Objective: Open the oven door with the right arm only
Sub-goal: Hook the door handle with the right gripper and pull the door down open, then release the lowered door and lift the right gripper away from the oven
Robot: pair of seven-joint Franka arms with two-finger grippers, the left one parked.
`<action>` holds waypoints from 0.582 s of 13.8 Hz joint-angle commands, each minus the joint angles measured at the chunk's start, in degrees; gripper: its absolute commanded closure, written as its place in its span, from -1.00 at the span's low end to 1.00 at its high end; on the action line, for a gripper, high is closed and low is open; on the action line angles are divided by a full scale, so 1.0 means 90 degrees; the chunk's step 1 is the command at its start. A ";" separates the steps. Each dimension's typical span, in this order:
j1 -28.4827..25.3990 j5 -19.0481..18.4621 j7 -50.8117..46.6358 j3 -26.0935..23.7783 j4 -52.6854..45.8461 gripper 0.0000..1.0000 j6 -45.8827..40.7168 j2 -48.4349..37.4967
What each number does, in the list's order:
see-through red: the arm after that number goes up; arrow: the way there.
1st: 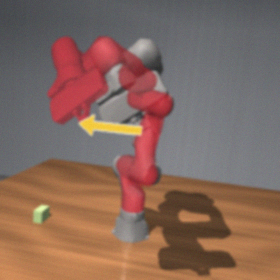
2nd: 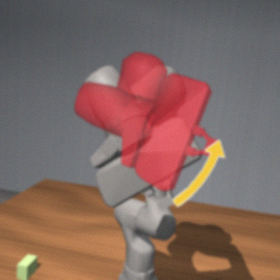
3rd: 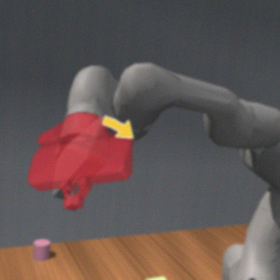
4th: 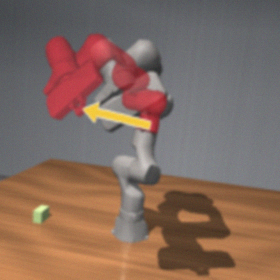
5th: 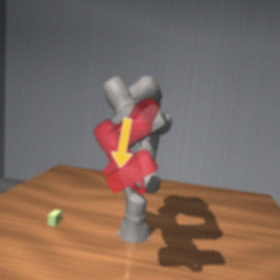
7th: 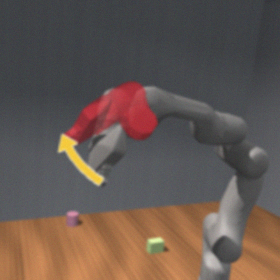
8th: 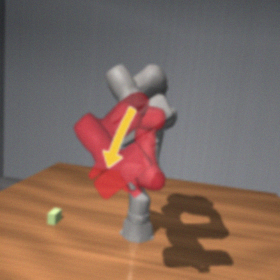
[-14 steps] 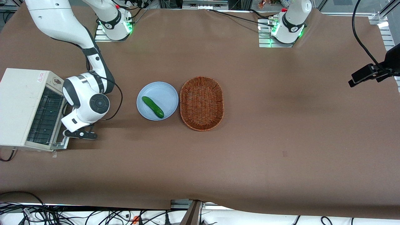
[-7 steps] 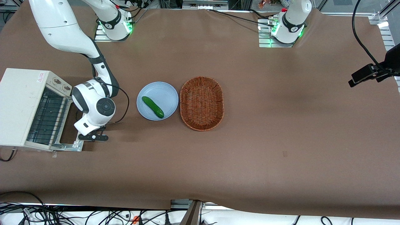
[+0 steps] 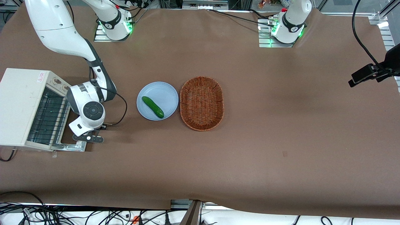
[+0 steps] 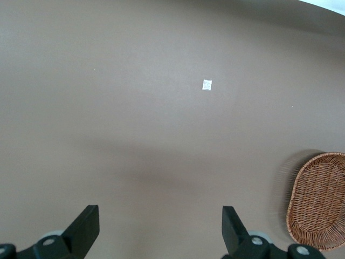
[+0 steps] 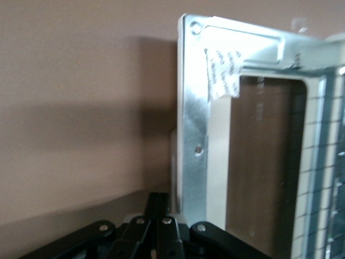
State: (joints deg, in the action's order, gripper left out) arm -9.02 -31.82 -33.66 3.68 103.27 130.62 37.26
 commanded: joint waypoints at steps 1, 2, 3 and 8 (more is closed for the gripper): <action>0.0074 0.0934 0.0555 -0.0213 -0.0096 1.00 -0.0186 -0.0136; 0.0074 0.1306 0.0789 -0.0242 -0.0136 1.00 -0.0274 -0.0214; 0.0074 0.1628 0.1091 -0.0243 -0.0194 1.00 -0.0429 -0.0311; 0.0433 0.3659 0.3453 -0.0155 -0.1306 -0.26 -0.2429 -0.0848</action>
State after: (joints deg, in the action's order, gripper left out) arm -8.24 -4.46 -9.99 2.68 94.77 114.96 31.96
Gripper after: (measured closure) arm 0.872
